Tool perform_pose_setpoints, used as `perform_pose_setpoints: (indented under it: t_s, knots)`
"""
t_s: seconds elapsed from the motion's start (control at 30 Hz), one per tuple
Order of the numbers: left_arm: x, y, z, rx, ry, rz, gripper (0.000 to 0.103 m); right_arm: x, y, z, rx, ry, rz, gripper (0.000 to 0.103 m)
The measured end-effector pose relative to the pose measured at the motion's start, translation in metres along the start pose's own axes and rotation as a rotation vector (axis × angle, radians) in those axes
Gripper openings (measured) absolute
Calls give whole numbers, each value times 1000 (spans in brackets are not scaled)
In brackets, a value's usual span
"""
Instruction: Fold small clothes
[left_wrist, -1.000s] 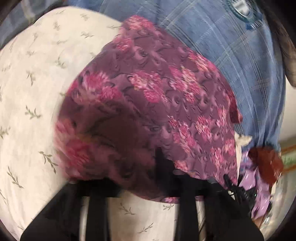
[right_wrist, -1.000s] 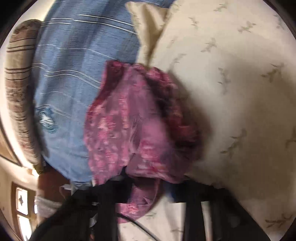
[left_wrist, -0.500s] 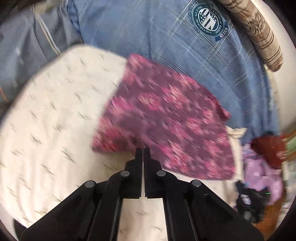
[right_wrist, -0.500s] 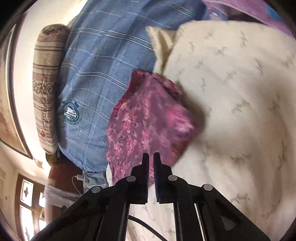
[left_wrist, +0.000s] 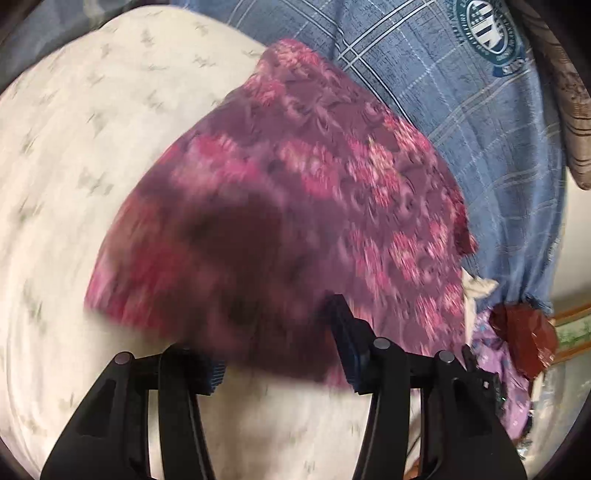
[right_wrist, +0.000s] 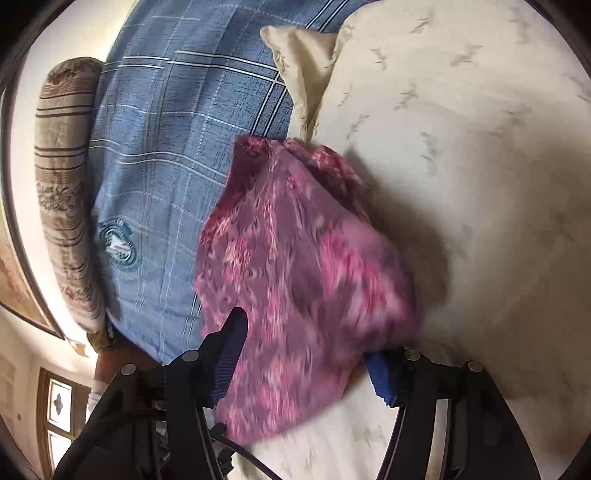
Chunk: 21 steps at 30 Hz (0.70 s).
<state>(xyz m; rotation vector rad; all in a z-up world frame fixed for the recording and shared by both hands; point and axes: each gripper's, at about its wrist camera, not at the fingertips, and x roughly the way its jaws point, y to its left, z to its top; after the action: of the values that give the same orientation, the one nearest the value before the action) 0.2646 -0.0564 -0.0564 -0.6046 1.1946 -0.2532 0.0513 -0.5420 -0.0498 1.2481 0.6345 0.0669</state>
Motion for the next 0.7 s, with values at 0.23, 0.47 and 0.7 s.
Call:
perform_pose_setpoints:
  t_s: [0.23,0.47,0.7]
  knots:
    - [-14,-19,7,120,-55,49,17,21,11,8,-70,34,-68,16]
    - [-93,-34,-55,294,-197,118,17,-35,48,-28,-173,47,38,16]
    - [-113,36,-134,309,-41,138,19,-126,6,-97,-163,158,20,17]
